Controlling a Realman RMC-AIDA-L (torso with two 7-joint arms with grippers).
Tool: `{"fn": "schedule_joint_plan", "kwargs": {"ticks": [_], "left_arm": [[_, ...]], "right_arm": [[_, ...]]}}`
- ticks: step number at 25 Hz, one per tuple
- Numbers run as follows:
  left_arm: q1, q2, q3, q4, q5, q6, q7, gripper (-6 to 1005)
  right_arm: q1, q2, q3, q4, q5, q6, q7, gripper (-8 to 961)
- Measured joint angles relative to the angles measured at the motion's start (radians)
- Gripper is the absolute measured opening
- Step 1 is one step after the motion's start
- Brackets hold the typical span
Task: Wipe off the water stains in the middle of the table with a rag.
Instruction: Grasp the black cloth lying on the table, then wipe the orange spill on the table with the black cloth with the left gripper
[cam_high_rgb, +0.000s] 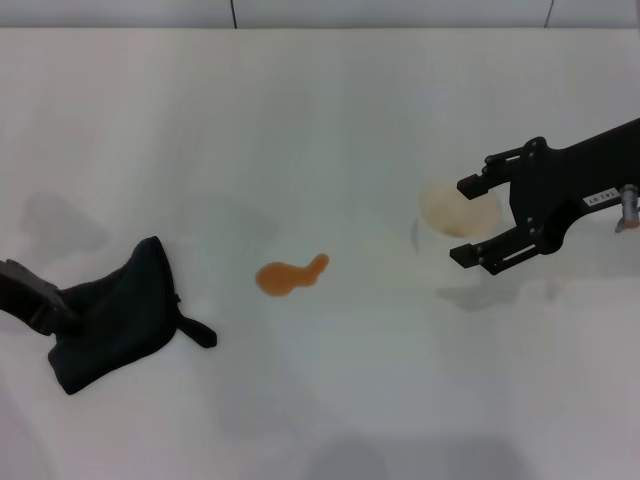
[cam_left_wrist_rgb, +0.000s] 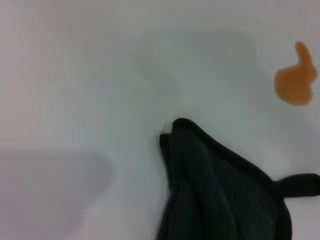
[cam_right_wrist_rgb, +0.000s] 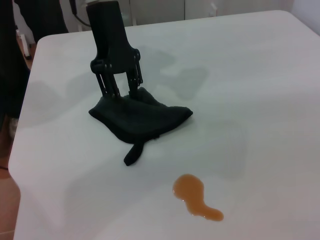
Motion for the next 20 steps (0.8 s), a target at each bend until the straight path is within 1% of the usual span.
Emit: {"fn": "schedule_joint_plan", "kwargs": {"ticks": [5, 8, 11, 18, 20], "left_arm": [[-0.025, -0.003, 0.0, -0.016, 0.02, -0.001, -0.025, 535], [-0.029, -0.004, 0.024, -0.017, 0.028, 0.004, -0.052, 531], [-0.029, -0.004, 0.059, -0.017, 0.028, -0.001, -0.092, 401], [-0.033, 0.001, 0.08, -0.017, 0.029, 0.002, -0.14, 126], [-0.049, 0.003, 0.083, -0.01, 0.029, -0.002, -0.17, 103]], "right_arm": [[0.0, 0.001, -0.012, 0.0, 0.0, 0.012, -0.004, 835], [0.0, 0.001, -0.018, 0.0, 0.002, 0.017, -0.005, 834], [0.0, 0.001, -0.026, 0.0, 0.009, 0.025, -0.006, 834], [-0.007, 0.001, -0.027, -0.006, 0.027, 0.026, -0.005, 834], [-0.012, 0.001, -0.027, -0.013, 0.03, 0.026, -0.003, 834]]}}
